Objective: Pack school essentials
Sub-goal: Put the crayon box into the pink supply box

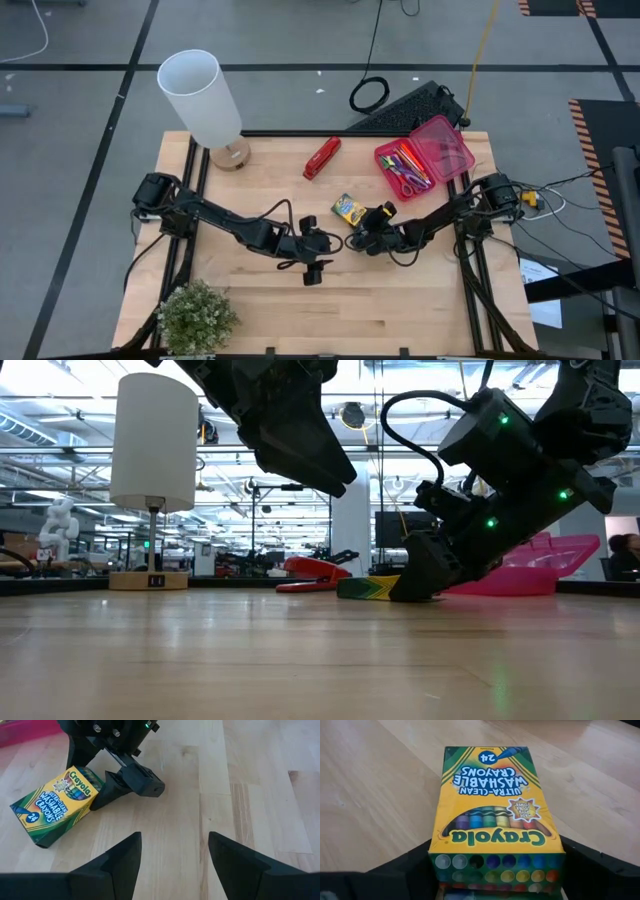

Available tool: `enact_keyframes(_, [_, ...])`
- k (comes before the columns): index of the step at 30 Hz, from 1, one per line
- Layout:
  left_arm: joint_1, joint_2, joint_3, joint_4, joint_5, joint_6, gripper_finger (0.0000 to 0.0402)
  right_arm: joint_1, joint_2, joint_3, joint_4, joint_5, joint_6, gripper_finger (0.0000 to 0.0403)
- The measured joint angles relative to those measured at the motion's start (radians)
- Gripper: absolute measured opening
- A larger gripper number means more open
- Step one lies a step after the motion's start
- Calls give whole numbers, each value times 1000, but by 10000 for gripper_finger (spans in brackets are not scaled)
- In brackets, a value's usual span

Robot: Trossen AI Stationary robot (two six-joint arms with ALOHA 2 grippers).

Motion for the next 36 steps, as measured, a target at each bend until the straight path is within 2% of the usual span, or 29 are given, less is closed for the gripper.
enact_keyframes(10, [0,0,0,0,0,0,234,0,-7,0,13,-3,-27,327])
enact_keyframes(21, [0,0,0,-1,0,0,234,-15,-124,-1,-9,-1,-152,327])
enact_keyframes(31, [0,0,0,-2,0,-2,234,-121,-356,-1,-273,8,-227,327])
enact_keyframes(36, [0,0,0,-2,0,-3,234,-194,-462,-2,-412,72,-225,327])
